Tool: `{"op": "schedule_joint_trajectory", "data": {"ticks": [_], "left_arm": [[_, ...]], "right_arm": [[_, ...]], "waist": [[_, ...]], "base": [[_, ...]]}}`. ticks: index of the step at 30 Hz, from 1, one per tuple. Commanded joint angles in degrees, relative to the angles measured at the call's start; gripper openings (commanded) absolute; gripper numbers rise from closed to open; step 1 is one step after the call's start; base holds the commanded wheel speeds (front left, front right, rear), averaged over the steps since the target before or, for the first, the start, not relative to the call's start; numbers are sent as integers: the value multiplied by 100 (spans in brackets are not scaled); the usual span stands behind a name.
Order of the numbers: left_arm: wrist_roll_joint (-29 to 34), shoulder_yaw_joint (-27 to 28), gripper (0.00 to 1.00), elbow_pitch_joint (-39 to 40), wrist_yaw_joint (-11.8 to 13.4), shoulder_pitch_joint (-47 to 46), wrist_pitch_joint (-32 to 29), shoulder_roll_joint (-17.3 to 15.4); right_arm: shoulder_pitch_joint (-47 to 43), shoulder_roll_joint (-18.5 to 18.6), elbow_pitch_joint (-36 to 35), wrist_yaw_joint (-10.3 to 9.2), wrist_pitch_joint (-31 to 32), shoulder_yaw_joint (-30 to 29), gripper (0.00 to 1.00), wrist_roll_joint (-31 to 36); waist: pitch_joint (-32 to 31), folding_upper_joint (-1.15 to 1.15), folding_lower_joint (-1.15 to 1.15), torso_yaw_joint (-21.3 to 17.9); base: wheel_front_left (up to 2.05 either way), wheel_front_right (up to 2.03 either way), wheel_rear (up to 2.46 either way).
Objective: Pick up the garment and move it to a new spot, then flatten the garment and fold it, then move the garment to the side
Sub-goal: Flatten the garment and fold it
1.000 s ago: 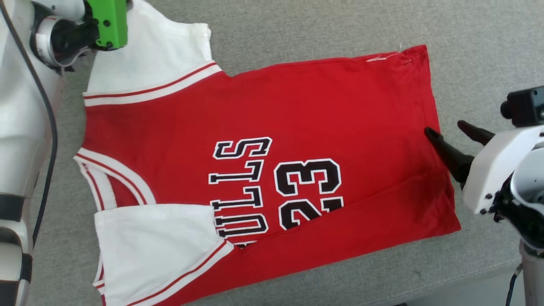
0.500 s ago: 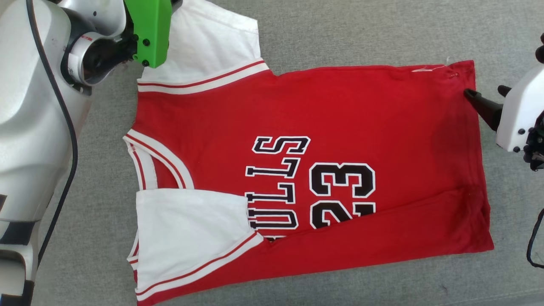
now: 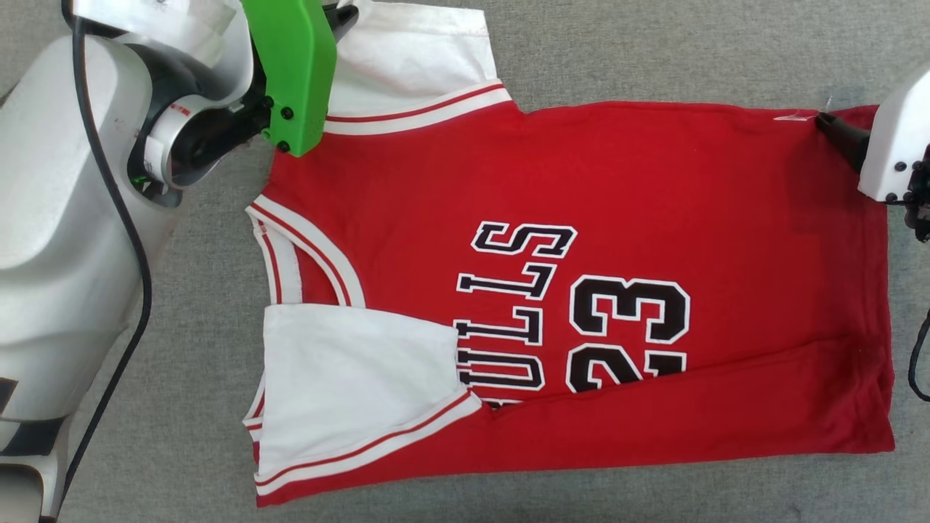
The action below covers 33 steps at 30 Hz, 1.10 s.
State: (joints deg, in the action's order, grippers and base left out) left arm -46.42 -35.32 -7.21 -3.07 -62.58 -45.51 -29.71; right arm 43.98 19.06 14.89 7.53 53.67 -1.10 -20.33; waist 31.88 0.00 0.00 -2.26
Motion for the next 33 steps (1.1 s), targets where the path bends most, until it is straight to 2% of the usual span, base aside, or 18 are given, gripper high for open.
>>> {"op": "schedule_joint_trajectory", "data": {"ticks": [1, 3, 4, 5, 6, 10, 11, 14, 21, 27, 33], "left_arm": [[12, -27, 0, 39, 42, 111, -12, -31], [8, -38, 0, 84, 51, 152, -3, -38], [4, -42, 0, 100, 54, 175, 6, -44], [2, -44, 0, 107, 57, 194, 16, -48], [-2, -46, 0, 107, 60, 221, 34, -50], [-18, -45, 0, 72, 73, 337, 135, -50], [-69, -15, 0, 33, 93, 474, 239, -49], [-132, 38, 0, -13, 123, 674, 396, -62], [-335, 205, 0, -81, 233, 1268, 806, -93], [-528, 306, 0, 19, 319, 1863, 1062, -147], [-746, 395, 0, 236, 420, 2597, 1272, -264]], "right_arm": [[-25, -20, 152, -4, -6, 120, 100, 10], [-80, 3, 272, -4, 21, 253, 100, -12], [-114, 19, 325, -4, 33, 319, 51, -24], [-139, 32, 355, -4, 29, 374, 17, -39], [-165, 44, 388, -4, -3, 421, 0, -61], [-214, 121, 454, -4, -356, 526, 0, -111], [-269, 179, 511, -4, -724, 563, 0, -193], [-363, 241, 553, -4, -1311, 521, 0, -309], [-811, 388, 764, -4, -2134, 480, 0, -878], [-1300, 585, 776, -4, -2597, 487, 0, -1343], [-1916, 763, 714, -4, -2599, 608, 0, -1865]], "waist": [[18, 0, 0, 33], [9, 0, 0, 50], [-1, 0, 0, 55], [-13, 0, 0, 59], [-38, 0, 0, 63], [-164, 0, 0, 69], [-324, 0, 0, 72], [-552, 0, 0, 87], [-1211, 0, 0, 161], [-1712, 0, 0, 250], [-2147, 0, 0, 353]], "base": [[0, 0, 0], [0, 0, 0], [0, 0, 0], [0, 0, 0], [0, 0, 0], [0, 0, 0], [0, 0, 0], [0, 0, 0], [0, 0, 0], [0, 0, 0], [0, 0, 0]]}}
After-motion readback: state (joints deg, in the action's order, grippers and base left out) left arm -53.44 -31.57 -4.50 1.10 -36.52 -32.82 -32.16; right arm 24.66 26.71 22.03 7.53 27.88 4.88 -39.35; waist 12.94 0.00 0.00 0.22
